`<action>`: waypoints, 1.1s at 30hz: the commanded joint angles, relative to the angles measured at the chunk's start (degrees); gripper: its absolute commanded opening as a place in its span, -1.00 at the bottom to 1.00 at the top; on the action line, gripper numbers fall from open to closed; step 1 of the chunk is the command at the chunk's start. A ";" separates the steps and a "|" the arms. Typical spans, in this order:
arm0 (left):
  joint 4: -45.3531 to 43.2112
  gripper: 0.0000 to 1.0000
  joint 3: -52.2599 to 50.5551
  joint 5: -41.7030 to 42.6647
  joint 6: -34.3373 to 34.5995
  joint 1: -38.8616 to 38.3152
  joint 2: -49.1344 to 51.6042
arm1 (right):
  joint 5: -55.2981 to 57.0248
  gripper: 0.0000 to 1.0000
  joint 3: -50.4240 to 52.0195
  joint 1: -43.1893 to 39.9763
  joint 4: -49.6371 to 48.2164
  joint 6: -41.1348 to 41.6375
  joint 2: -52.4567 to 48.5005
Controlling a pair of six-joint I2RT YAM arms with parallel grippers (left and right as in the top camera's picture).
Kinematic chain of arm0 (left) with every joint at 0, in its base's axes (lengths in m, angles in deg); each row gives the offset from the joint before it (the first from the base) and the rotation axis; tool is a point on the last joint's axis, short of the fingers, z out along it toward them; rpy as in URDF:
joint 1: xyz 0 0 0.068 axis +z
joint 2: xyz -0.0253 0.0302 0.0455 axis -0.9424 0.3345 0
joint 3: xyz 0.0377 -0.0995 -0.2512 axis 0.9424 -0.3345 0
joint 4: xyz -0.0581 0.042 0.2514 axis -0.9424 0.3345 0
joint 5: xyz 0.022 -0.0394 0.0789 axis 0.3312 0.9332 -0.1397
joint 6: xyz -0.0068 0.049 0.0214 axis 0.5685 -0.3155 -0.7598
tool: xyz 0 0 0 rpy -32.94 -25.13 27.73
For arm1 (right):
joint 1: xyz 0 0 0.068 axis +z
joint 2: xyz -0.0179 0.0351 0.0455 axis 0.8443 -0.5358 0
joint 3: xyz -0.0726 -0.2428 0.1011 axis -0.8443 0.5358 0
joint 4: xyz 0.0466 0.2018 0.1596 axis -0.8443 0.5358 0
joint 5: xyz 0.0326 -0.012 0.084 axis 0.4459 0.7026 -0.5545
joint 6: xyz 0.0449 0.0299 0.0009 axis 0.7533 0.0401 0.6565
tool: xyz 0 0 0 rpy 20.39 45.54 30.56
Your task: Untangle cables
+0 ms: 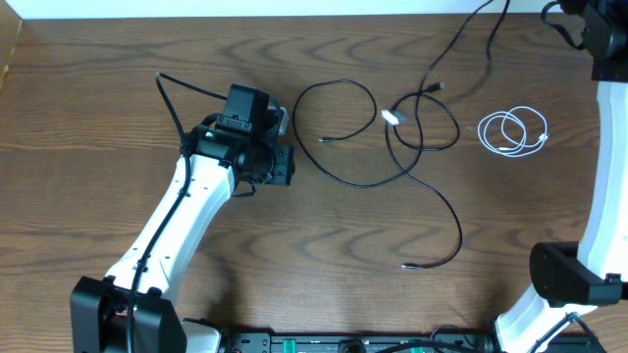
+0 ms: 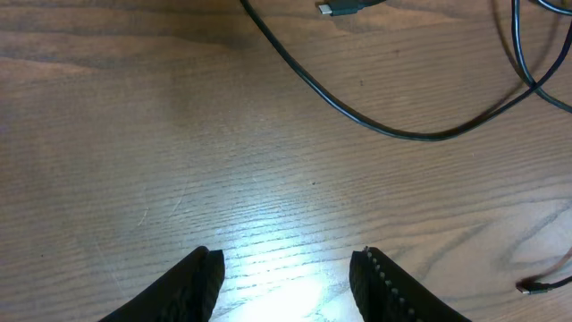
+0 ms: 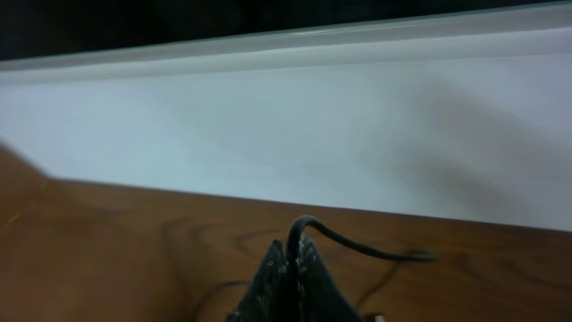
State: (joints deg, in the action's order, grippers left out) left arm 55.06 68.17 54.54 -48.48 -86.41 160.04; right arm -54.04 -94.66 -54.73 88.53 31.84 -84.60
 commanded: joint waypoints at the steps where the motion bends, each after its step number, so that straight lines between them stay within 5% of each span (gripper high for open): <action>1: 0.02 0.02 -0.26 -0.55 0.50 0.17 -1.14 | -10.05 -0.98 0.02 1.90 -0.17 -2.97 -3.06; 9: 0.04 0.02 -0.26 -0.55 0.50 0.17 -1.14 | -24.70 -0.98 0.02 7.30 -4.39 -4.02 -10.27; 14: 0.17 0.02 -0.26 -0.55 0.50 0.17 -1.14 | -22.47 -0.98 0.02 10.60 -7.15 -4.02 -11.91; 17: 0.15 0.02 -0.26 -0.55 0.50 0.17 -1.14 | -17.40 -0.95 0.04 12.02 -6.10 -4.02 -12.17; 19: 0.15 0.02 -0.26 -0.55 0.50 0.17 -1.14 | -13.57 -0.27 0.07 12.85 -3.67 -4.07 -12.20; 22: 0.15 0.01 -0.26 -0.55 0.50 0.17 -1.14 | -7.50 0.16 0.20 13.42 1.46 -5.38 -12.20; 29: 0.17 0.02 -0.26 -0.55 0.50 0.17 -1.14 | 25.97 0.17 0.66 12.33 17.75 0.72 -12.28; 33: 0.20 0.02 -0.26 -0.55 0.50 0.17 -1.14 | 36.13 0.13 1.81 9.57 23.76 7.26 -12.28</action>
State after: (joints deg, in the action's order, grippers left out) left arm 55.10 68.17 54.54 -48.50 -86.41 160.04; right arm -33.23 -93.77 -42.79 110.04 32.58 -97.41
